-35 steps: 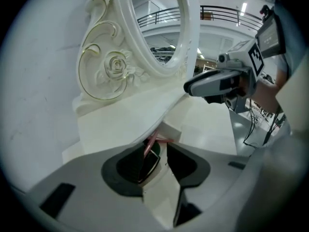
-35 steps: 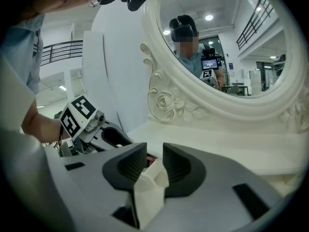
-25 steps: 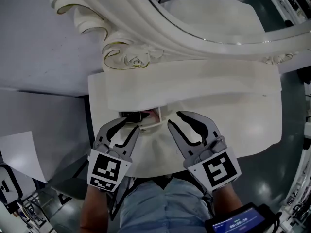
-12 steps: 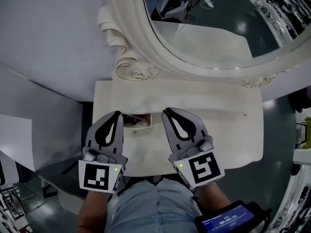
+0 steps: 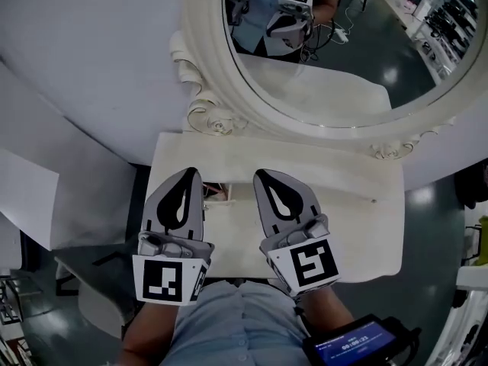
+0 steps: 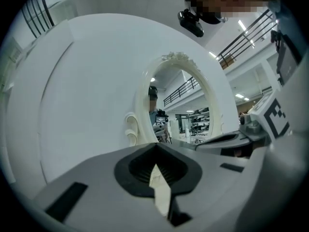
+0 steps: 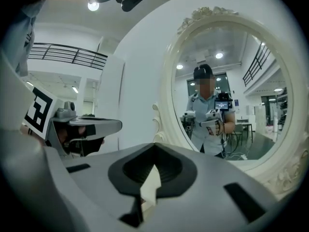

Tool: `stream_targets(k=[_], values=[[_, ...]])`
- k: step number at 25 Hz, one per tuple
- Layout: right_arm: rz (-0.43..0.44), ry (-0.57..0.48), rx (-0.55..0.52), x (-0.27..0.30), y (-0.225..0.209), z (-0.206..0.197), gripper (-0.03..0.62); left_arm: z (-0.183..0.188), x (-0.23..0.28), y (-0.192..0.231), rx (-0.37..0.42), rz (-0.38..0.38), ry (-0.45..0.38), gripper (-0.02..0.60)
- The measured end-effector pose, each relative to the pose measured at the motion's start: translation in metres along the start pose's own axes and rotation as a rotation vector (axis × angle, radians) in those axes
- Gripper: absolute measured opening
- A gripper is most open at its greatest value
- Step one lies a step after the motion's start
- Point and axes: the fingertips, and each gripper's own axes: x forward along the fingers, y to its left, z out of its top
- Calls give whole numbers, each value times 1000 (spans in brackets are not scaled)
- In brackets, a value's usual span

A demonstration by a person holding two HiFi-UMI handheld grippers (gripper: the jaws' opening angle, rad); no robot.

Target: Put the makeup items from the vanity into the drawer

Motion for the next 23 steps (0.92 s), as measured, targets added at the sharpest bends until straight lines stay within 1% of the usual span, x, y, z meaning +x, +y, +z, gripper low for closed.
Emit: stream_targets(k=[3,5,8,10,11,13,23], values=[[22,-12,7,-7,-1,2,0,5,-3,-9,4,9,-7,2],[28,-38,9,-11,-1,6,0,6,-5,-12,-6,19,-7,2],[34,-36,11,-16,-2,6,0,9,-7,-13,-11,37,-13,2],[36,-79,15,-17,-4,13,0,11,-7,-15,-4,43,-16,2],[37,-83,16,-19,-5,13,0,11,-7,-17,-1,42,-16,2],[38,-58,17,-21,-7,8,0,11,-6,-21,3,37,-14,2],[52,-76,19,-26,-8,9,0,10,-6,-29,5,33,-8,2]])
